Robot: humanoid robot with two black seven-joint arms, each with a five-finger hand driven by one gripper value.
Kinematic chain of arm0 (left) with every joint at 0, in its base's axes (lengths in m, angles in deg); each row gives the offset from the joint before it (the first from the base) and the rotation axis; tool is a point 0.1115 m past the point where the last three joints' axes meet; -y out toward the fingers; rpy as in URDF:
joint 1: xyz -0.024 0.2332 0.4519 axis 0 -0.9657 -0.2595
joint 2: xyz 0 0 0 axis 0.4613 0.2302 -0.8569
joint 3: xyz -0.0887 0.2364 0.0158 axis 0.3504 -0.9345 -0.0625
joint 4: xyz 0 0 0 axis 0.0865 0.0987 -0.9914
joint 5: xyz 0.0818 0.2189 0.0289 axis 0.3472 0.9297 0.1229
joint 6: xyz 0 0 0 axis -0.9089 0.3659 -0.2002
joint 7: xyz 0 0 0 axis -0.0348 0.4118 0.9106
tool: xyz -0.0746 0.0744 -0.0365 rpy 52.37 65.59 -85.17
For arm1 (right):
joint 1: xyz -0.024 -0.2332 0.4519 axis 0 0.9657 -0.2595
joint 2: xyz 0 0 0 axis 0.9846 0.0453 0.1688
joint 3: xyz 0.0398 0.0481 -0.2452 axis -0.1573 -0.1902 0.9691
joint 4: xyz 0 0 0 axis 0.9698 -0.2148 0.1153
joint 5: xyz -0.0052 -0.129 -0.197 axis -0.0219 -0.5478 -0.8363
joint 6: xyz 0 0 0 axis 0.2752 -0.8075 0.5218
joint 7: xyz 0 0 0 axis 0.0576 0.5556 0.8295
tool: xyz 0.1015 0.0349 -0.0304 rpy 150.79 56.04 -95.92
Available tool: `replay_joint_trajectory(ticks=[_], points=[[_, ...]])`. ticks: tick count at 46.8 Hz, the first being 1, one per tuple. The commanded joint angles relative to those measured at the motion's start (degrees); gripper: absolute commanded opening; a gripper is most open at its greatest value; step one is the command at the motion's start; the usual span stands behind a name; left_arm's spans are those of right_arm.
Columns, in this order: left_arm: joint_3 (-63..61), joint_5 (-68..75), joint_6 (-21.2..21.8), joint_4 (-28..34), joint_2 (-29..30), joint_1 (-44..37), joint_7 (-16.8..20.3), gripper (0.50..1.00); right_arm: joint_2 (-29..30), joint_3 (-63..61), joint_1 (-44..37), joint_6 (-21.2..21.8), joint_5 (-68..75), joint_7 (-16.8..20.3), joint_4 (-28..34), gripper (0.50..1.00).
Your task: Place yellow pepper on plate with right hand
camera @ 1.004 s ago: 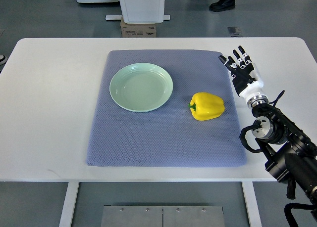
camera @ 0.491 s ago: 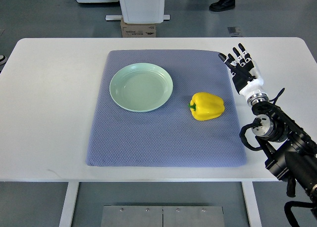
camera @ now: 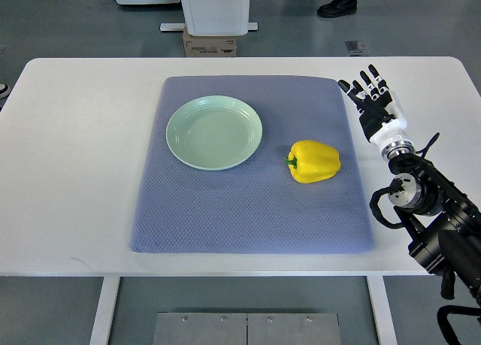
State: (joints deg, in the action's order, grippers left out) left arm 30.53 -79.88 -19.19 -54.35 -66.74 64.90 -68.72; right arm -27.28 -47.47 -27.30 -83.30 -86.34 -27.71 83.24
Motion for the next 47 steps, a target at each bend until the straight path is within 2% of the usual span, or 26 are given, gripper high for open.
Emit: replay_joint_trajectory(ticks=[1, 36, 47], points=[[0.00, 0.00, 0.00, 0.00, 0.00, 0.00, 0.00, 1.000, -0.10, 0.00, -0.08, 0.00, 0.00, -0.01, -0.01, 1.000], [0.00, 0.00, 0.00, 0.00, 0.00, 0.00, 0.00, 1.000, -2.56, 2.72, 0.27, 0.96, 0.00, -0.01, 0.07, 1.000], [0.00, 0.00, 0.00, 0.00, 0.00, 0.00, 0.00, 1.000, -5.19, 7.56, 0.01, 2.37, -0.09, -0.27, 0.42, 1.000]])
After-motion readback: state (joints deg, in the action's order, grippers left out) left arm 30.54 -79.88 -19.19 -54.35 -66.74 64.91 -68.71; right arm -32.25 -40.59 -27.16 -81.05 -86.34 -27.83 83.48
